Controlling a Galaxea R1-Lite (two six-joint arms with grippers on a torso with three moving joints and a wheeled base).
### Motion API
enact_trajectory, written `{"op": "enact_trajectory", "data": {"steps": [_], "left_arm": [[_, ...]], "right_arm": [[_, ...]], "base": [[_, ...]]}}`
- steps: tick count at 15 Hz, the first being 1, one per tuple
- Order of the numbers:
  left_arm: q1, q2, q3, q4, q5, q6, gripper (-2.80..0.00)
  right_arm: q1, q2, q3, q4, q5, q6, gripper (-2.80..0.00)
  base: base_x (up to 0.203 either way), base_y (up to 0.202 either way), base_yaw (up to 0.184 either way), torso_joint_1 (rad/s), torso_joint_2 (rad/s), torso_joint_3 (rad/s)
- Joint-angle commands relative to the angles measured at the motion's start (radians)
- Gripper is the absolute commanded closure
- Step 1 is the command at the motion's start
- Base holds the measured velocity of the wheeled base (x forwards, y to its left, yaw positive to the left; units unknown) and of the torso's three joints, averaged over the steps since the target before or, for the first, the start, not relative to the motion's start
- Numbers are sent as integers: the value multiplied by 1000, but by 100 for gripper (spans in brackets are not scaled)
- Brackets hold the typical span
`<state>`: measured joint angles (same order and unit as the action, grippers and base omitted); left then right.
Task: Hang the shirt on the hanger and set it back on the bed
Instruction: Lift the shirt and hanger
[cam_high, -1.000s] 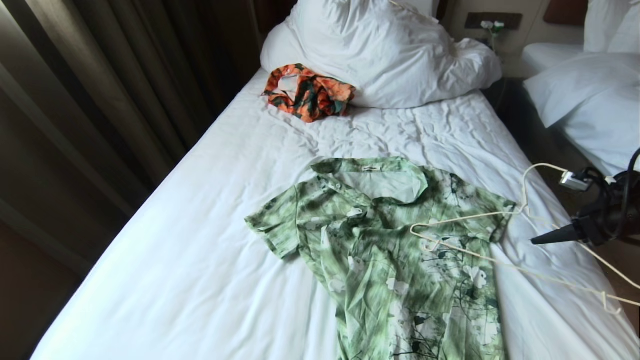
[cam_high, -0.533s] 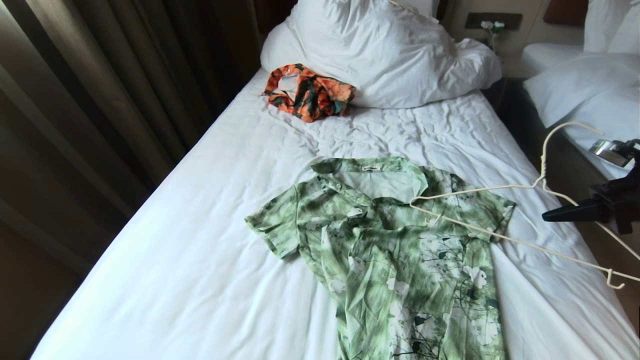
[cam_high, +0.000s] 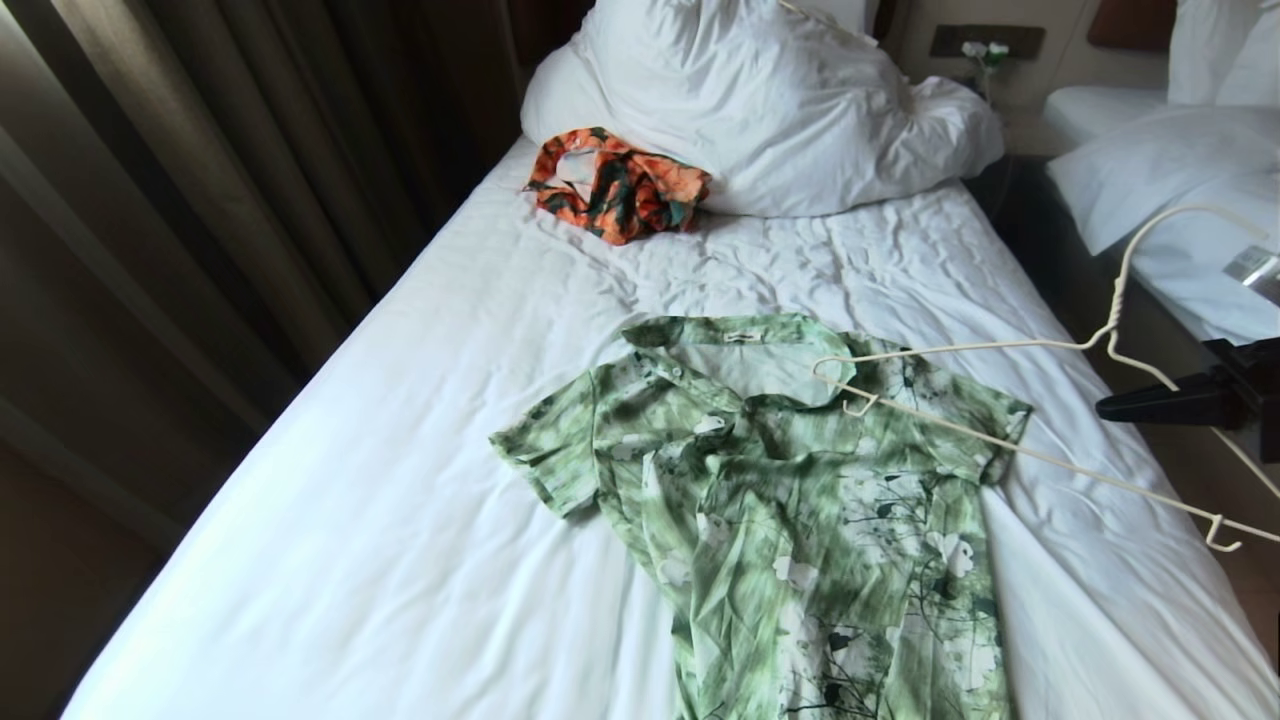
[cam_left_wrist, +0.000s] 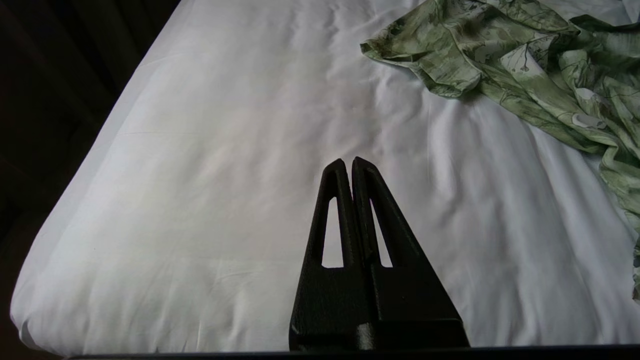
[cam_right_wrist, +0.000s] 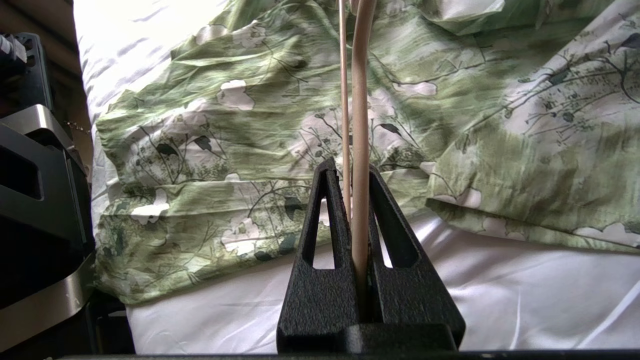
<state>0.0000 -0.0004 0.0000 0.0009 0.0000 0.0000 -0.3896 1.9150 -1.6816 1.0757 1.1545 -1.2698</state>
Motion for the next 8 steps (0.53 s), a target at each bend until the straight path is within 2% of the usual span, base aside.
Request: {"op": "enact_trajectory", "data": {"steps": [1,5,8], "left_arm": [[0,0,0,-1,0,0,0],[0,0,1,0,0,-1,0],[0,0,2,-1,0,0,0]], "right_arm": [[2,-94,50,4,11,-13,0],[14,-152,101,-25,36,-19,0],[15,-170,184,-187,68,-16,0]], "base": [[0,0,0,0,0,0],[0,0,0,0,0,0],[0,0,0,0,0,0]]}}
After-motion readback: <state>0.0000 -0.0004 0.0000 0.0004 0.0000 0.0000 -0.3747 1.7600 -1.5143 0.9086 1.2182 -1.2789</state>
